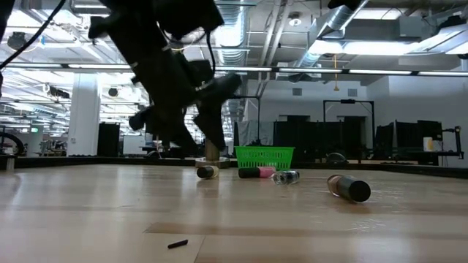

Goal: Pick & Place Nail Polish
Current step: Put the light yellow nail polish bottle into the green basket

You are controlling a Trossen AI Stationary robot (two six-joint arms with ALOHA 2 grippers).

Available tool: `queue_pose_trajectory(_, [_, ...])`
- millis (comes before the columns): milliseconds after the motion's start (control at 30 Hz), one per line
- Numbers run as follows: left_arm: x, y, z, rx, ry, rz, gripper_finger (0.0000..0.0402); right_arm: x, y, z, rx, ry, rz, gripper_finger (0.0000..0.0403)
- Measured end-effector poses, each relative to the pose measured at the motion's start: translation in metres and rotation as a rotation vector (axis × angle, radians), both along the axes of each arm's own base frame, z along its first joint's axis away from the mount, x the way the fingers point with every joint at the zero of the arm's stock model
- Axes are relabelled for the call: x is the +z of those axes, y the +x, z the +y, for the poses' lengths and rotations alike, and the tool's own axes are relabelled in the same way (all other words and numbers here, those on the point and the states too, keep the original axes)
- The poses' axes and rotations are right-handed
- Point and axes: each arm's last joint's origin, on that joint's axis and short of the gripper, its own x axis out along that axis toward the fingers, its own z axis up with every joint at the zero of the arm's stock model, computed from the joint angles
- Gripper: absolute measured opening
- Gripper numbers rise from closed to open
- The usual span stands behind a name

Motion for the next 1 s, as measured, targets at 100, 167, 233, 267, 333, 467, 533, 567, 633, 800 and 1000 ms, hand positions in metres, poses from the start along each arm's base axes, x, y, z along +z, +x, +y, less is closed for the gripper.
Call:
queue_pose_trajectory(100, [-0.013, 0.006, -0.001, 0.002, -0.001, -0.008, 0.0240, 0.000, 0.000, 0.000, 0.000, 0.001, 0.001, 0.0131])
queue_pose_trajectory(167, [-0.023, 0.010, -0.002, 0.002, 0.000, -0.009, 0.0240, 0.000, 0.000, 0.000, 0.000, 0.001, 0.003, 0.0131])
queue_pose_trajectory(233, [-0.036, 0.009, -0.002, 0.000, 0.011, 0.036, 0.0240, 0.000, 0.000, 0.000, 0.000, 0.001, 0.003, 0.0131])
queue_pose_trajectory(267, [-0.040, 0.009, -0.003, 0.006, 0.021, 0.042, 0.0240, 0.000, 0.000, 0.000, 0.000, 0.001, 0.003, 0.0131])
queue_pose_trajectory(333, [-0.049, 0.009, -0.006, 0.013, 0.040, 0.056, 0.0239, 0.000, 0.000, 0.000, 0.000, 0.001, 0.003, 0.0131])
queue_pose_trajectory(467, [-0.057, 0.005, -0.010, 0.013, 0.060, 0.086, 0.0220, 0.000, 0.000, 0.000, 0.000, 0.001, 0.003, 0.0131])
queue_pose_trajectory(533, [-0.057, 0.004, -0.010, 0.014, 0.058, 0.106, 0.0197, 0.000, 0.000, 0.000, 0.000, 0.001, 0.003, 0.0131])
queue_pose_trajectory(567, [-0.058, 0.003, -0.010, 0.014, 0.059, 0.118, 0.0182, 0.000, 0.000, 0.000, 0.000, 0.002, 0.003, 0.0131])
queue_pose_trajectory(633, [-0.058, 0.002, -0.008, 0.020, 0.065, 0.132, 0.0145, 0.000, 0.000, 0.000, 0.000, 0.001, 0.003, 0.0131])
queue_pose_trajectory(800, [-0.058, 0.003, -0.003, 0.004, 0.082, 0.154, 0.0051, 0.000, 0.000, 0.000, 0.000, 0.001, 0.003, 0.0131])
queue_pose_trajectory(1000, [-0.052, 0.002, -0.003, -0.065, 0.097, 0.183, 0.0049, 0.000, 0.000, 0.000, 0.000, 0.002, 0.003, 0.0131])
